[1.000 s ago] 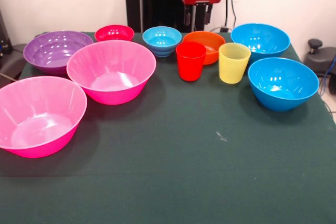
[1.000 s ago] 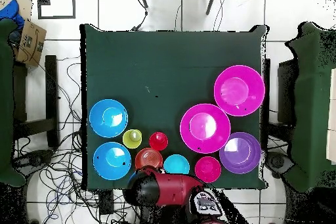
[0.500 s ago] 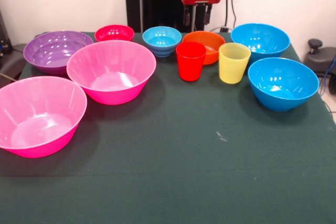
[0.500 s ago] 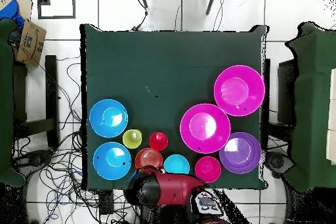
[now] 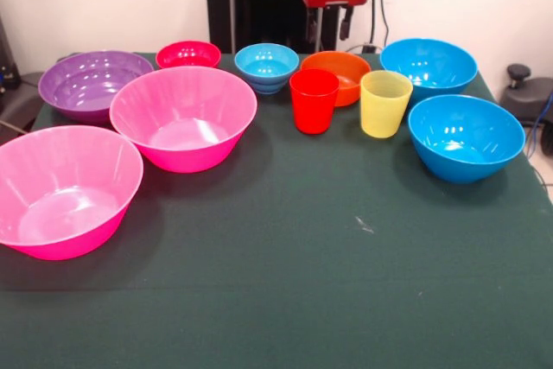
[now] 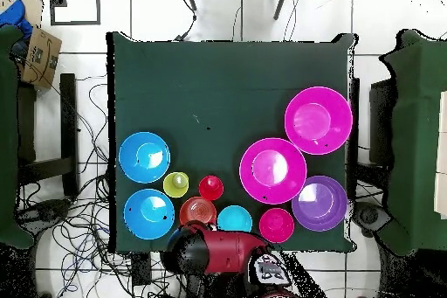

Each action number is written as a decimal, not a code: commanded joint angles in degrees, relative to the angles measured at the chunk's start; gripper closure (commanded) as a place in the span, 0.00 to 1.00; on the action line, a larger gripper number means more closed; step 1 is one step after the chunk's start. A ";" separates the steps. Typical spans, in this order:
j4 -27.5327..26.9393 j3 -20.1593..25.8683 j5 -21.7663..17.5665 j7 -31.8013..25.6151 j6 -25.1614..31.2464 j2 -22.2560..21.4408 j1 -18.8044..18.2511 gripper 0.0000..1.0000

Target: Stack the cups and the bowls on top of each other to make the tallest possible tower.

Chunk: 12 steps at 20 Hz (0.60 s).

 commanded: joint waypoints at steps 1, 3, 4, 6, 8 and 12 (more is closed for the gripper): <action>-2.27 2.38 -0.28 9.09 -3.11 1.74 2.86 0.00; -2.00 1.90 -0.16 9.95 -4.82 2.75 3.79 0.00; -1.69 1.71 -0.18 10.26 -5.46 2.97 4.07 0.00; -1.41 1.17 -0.17 10.85 -6.48 3.59 5.06 0.00; -1.65 0.96 -0.52 10.56 -6.39 4.23 5.50 0.00; -2.97 1.25 -1.75 9.52 -7.48 7.23 6.17 0.00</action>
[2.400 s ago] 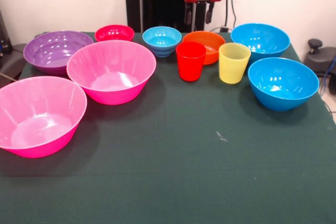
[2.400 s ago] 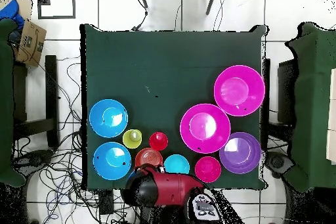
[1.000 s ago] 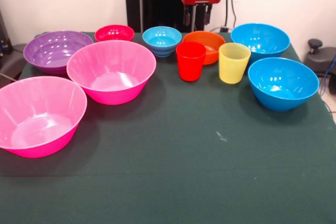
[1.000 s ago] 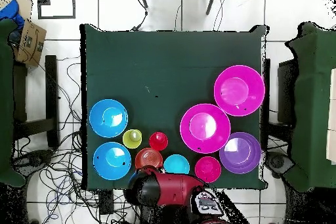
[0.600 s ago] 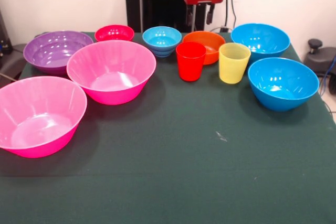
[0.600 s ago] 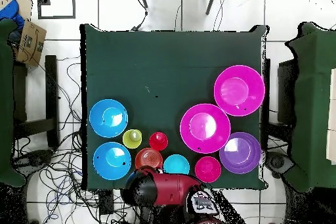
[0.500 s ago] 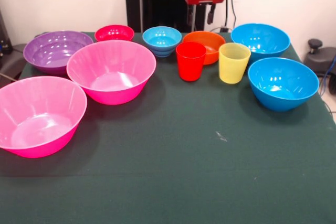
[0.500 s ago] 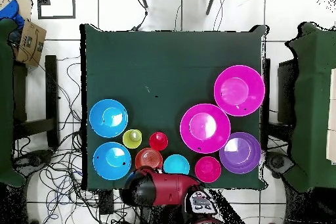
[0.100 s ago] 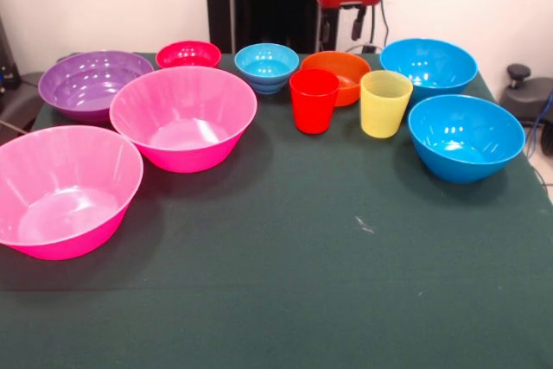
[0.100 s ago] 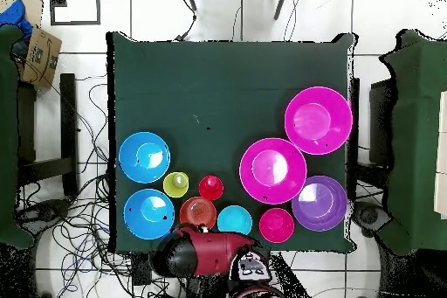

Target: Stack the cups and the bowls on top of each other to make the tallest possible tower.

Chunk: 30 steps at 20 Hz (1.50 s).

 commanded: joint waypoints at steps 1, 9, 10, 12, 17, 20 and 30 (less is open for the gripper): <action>-3.23 1.94 -2.07 8.11 -5.21 6.11 1.73 0.00; -5.07 1.38 -3.54 7.37 -9.25 10.39 3.03 0.00; -5.11 1.34 -3.40 7.48 -9.29 10.42 3.22 0.00; -5.18 1.33 -3.26 7.58 -9.29 10.46 3.37 0.00; -5.41 1.55 -3.04 7.82 -9.47 10.78 3.45 0.00; -5.36 2.25 -3.03 7.78 -9.18 10.78 3.10 0.00; -5.32 4.48 -2.97 7.62 -8.37 10.21 2.03 0.00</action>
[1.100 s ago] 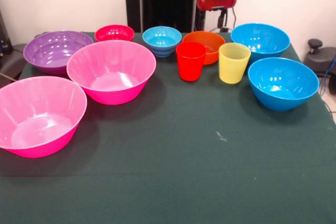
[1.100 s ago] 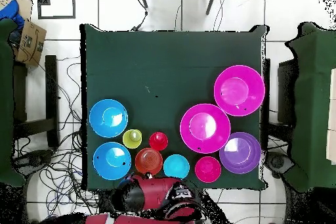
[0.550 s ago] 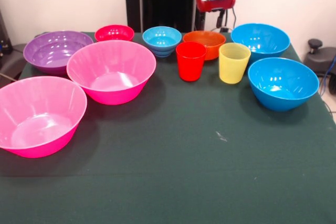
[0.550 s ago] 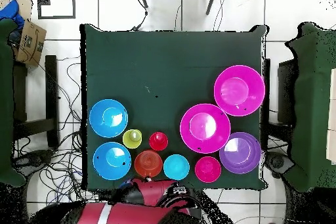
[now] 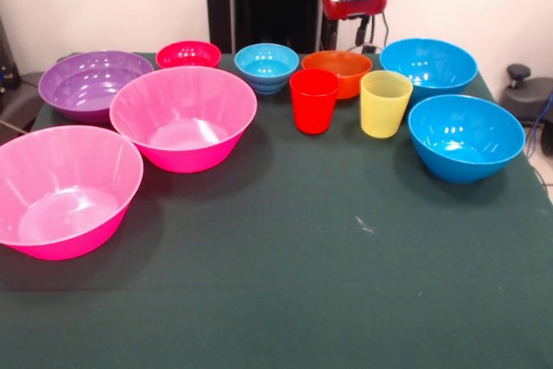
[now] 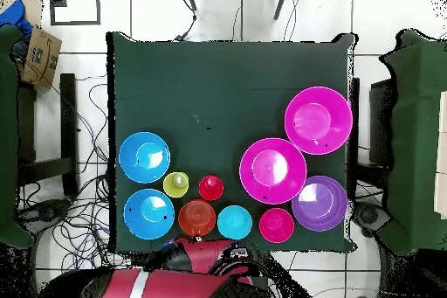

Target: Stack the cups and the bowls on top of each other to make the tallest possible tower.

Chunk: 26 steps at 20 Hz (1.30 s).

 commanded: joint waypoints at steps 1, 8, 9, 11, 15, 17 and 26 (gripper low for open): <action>-5.08 5.60 -1.32 7.55 -2.63 1.49 -0.40 0.00; -5.34 7.06 -1.87 6.36 -1.12 -1.01 -0.68 0.00; -5.33 7.05 -1.92 6.31 -1.03 -1.38 -0.49 0.00; -5.46 6.89 -2.18 6.23 -1.32 -1.83 0.06 0.00; -5.58 7.71 -3.22 6.67 -3.83 -0.35 -0.68 0.00; -5.90 7.21 -3.59 6.51 -4.19 -0.47 -0.30 0.00; -6.88 5.70 -5.23 5.97 -3.91 -1.87 0.14 0.00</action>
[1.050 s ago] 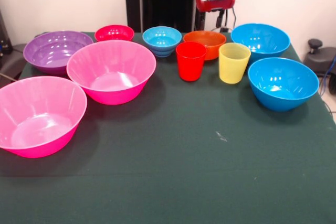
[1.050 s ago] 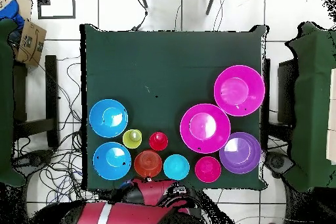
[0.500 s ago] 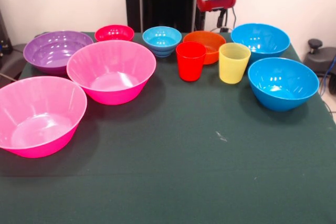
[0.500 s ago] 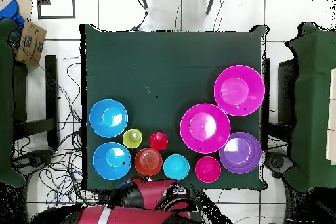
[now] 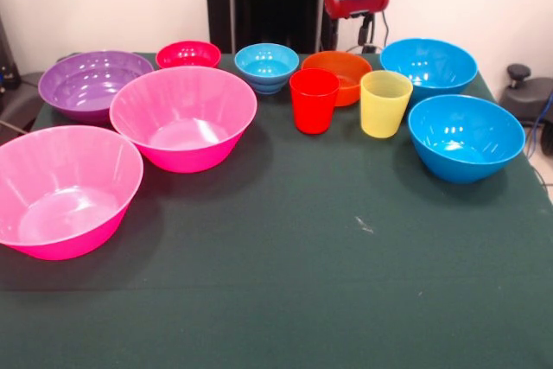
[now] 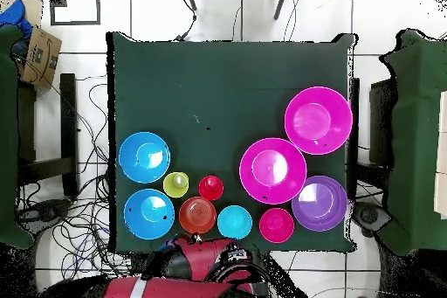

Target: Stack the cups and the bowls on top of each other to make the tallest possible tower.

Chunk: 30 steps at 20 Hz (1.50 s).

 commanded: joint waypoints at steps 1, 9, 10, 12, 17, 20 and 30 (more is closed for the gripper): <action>-6.82 5.32 -2.13 6.13 -2.98 -0.22 0.03 0.00; -6.68 4.78 -2.96 6.65 -5.27 1.02 1.24 0.00; -6.72 4.96 -3.07 6.63 -5.39 1.12 1.30 0.00; -6.90 5.12 -3.12 6.54 -5.28 0.99 1.72 0.00; -7.55 5.78 -4.37 6.45 -7.81 2.41 1.66 0.00; -8.03 6.64 -5.46 6.48 -9.28 3.38 0.77 0.00; -8.97 6.28 -5.22 6.70 -8.06 4.32 1.54 0.00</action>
